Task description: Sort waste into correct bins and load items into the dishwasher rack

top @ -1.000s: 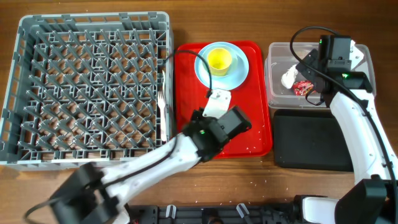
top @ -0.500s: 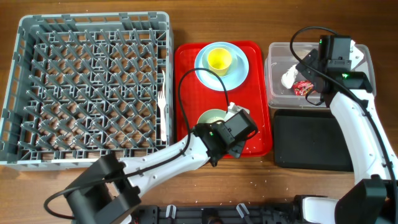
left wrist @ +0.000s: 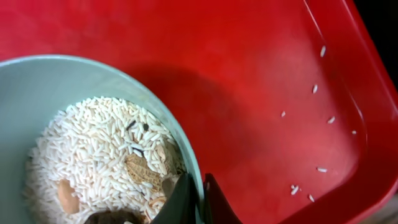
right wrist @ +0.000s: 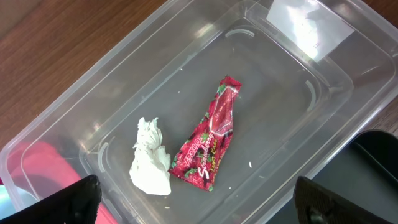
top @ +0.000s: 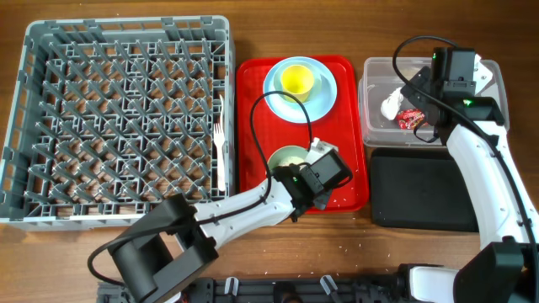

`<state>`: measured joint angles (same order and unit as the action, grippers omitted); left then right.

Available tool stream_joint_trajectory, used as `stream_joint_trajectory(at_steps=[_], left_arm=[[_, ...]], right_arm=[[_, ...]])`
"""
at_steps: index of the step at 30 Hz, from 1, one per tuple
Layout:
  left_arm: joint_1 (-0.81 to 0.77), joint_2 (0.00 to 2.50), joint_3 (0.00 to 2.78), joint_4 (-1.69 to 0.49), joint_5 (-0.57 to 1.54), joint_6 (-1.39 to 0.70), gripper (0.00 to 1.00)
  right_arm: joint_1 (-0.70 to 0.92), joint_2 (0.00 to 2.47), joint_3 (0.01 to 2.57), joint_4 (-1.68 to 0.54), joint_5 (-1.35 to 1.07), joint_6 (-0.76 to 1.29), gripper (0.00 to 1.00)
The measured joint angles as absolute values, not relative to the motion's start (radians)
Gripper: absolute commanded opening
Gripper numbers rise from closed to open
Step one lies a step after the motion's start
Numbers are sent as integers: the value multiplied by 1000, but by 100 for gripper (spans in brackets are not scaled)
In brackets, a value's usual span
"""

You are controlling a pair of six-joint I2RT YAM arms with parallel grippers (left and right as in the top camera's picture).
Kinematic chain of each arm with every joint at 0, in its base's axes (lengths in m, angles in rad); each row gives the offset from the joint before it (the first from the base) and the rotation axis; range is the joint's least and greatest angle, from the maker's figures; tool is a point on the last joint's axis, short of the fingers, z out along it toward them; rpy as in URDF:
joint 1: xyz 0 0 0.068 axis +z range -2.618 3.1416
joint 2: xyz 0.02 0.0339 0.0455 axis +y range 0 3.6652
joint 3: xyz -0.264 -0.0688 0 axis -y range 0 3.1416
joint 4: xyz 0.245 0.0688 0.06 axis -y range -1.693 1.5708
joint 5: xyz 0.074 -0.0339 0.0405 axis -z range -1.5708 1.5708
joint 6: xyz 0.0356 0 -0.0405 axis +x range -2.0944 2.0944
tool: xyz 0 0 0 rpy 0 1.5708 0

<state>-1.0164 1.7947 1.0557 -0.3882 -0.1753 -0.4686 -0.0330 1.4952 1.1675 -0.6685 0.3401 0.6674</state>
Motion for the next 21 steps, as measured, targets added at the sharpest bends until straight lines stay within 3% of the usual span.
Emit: stream_joint_trajectory(at_steps=[10, 15, 16, 19, 20, 21], left_arm=[[-1016, 1717, 1055, -407, -211, -470, 5], [-1016, 1717, 1055, -407, -121, -470, 5], [-1016, 1718, 1055, -407, -113, -470, 13], [-1016, 1729, 1055, -402, -99, -475, 16], [-1016, 1736, 1055, -401, -98, -476, 27], [-1016, 1737, 1055, -394, -98, -477, 30]], right_arm=[[-33, 1495, 1168, -669, 340, 667, 100], [-33, 1495, 1168, -669, 340, 667, 100], [-33, 1495, 1168, -669, 340, 667, 100], [-33, 1495, 1168, -669, 340, 667, 100], [-33, 1495, 1168, -669, 340, 667, 100], [-33, 1495, 1168, -669, 340, 667, 100]])
